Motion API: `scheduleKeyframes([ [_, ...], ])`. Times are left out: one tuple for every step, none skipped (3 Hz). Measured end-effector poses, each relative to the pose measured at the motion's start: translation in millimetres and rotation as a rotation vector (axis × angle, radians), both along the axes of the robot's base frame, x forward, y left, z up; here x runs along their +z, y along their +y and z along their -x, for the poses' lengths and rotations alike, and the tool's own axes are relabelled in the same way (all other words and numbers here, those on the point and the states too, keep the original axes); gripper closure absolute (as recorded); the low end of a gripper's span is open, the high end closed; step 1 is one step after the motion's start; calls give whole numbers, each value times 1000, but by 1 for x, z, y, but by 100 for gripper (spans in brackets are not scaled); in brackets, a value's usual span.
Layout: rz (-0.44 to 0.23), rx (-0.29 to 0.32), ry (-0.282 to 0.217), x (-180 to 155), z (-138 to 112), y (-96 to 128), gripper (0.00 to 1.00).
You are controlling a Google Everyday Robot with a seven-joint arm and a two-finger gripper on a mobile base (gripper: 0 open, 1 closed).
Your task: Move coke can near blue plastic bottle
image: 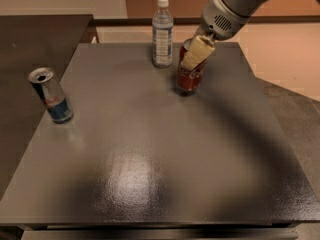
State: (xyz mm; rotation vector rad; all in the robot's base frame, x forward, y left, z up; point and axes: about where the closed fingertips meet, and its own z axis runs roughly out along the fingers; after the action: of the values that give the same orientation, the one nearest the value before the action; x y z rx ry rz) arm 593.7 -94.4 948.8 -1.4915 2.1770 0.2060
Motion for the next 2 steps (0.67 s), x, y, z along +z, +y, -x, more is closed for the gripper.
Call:
scheduleKeyframes([
  [-13, -13, 5, -4, -23, 10, 100],
  [-11, -18, 18, -10, -44, 21, 100],
])
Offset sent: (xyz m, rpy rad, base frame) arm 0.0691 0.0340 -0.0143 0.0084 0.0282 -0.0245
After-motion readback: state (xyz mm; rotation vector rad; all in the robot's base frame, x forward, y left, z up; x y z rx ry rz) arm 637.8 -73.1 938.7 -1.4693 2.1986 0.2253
